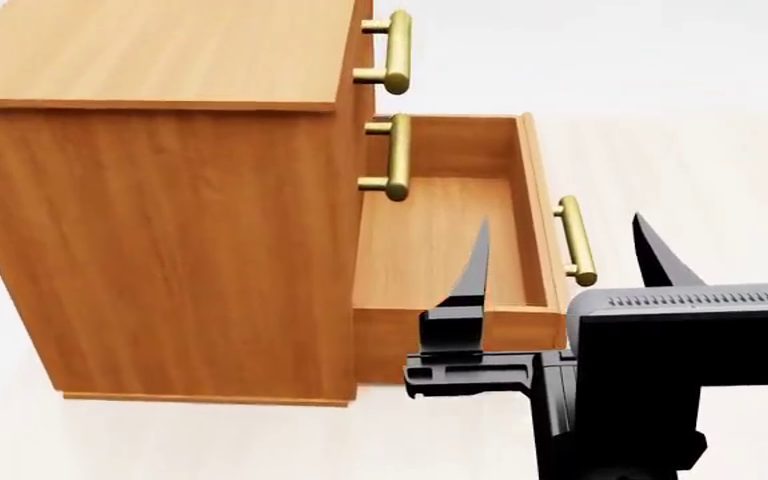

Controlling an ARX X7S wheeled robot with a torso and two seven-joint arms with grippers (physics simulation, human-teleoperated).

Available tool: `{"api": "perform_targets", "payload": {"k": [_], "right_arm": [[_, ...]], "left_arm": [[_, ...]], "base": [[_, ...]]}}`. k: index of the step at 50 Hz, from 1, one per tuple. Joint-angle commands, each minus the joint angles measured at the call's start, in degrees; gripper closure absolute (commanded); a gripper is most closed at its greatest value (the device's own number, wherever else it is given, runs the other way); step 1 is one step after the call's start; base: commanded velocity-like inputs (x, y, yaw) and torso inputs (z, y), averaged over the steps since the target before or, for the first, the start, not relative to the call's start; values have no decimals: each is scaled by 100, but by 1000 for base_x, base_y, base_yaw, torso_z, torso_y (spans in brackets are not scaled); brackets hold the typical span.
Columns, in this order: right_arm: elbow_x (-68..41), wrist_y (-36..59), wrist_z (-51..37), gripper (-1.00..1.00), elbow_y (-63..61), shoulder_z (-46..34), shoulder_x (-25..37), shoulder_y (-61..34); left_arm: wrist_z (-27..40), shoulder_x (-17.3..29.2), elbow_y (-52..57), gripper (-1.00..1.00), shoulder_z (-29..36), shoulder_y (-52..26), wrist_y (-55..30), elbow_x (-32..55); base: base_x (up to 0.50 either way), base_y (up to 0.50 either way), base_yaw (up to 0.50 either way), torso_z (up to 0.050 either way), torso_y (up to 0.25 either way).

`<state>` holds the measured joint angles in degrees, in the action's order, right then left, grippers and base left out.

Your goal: Put the bowl in the bottom drawer of the cabinet and close it.

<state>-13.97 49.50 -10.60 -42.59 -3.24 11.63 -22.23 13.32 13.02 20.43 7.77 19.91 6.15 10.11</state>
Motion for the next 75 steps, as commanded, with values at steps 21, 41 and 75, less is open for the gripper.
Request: {"api": "perform_targets", "payload": {"k": [21,41,75], "right_arm": [[-149,-60,-50,-100,34,-10,53,-1],[19,-502,-47,-100,557,-160,186,167],[-121,772,80,-100,2442,-327,290,-1039]], "left_arm": [[147,136,-13,-100,121,-24,41,85],[190,205,-99,-100,188,-37,172,140],[337,310,-19,-100,277,-56,101,200]], "base": [[500,15,0,0,1],[295,10,0,0,0],[0,0,0,0,0]]}}
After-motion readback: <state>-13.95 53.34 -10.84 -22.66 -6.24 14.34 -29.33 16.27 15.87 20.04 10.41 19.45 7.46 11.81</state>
